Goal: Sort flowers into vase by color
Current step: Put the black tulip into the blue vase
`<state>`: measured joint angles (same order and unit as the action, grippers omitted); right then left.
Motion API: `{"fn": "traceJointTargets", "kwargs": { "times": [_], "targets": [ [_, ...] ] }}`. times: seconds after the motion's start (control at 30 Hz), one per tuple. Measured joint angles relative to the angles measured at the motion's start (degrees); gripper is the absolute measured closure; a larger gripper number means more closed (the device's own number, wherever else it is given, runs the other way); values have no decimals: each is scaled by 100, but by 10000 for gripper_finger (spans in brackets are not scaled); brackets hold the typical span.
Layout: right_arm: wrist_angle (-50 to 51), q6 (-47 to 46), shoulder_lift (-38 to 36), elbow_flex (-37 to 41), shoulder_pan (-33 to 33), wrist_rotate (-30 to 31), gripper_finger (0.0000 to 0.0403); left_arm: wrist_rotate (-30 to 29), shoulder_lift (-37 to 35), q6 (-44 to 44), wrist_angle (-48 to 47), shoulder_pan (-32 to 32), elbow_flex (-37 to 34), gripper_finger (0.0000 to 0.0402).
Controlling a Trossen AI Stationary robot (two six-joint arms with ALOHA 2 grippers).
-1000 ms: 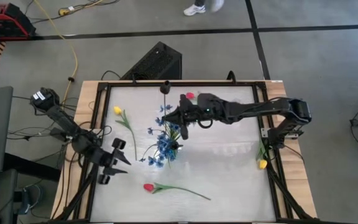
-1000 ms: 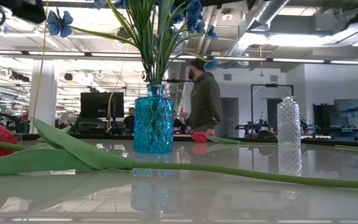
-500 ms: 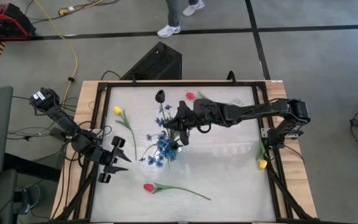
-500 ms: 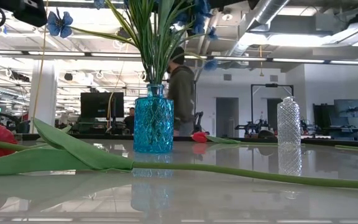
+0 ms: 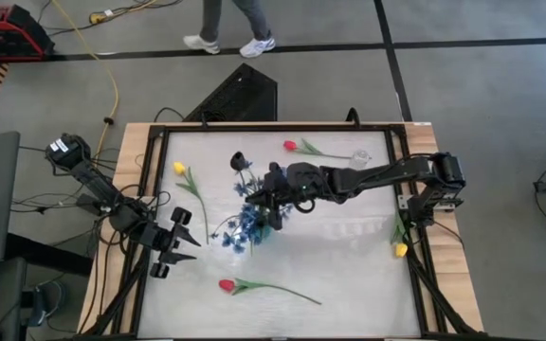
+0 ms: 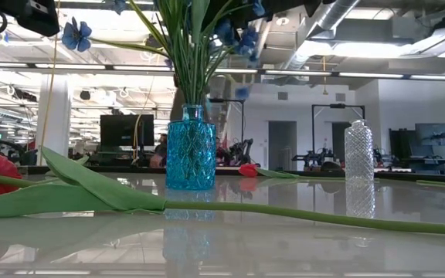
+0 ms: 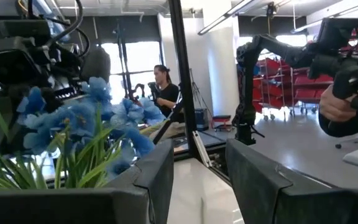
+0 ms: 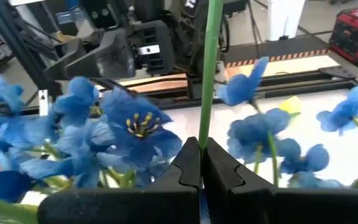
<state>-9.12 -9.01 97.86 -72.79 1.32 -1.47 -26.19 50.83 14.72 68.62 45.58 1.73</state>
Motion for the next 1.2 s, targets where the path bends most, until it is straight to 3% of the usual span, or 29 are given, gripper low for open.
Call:
{"fn": "traceJointTargets", "kwargs": {
  "times": [0.8,1.1,1.2],
  "targets": [
    [643,-11,-7,94,223,178,368,-11,2,-169,-122,0,0,265],
    [800,1,-38,92,242,137,291,-13,1,-167,-122,0,0,265],
    [1327,2,-110,-77,242,135,257,-15,1,-166,-124,0,0,265]
  ]
}}
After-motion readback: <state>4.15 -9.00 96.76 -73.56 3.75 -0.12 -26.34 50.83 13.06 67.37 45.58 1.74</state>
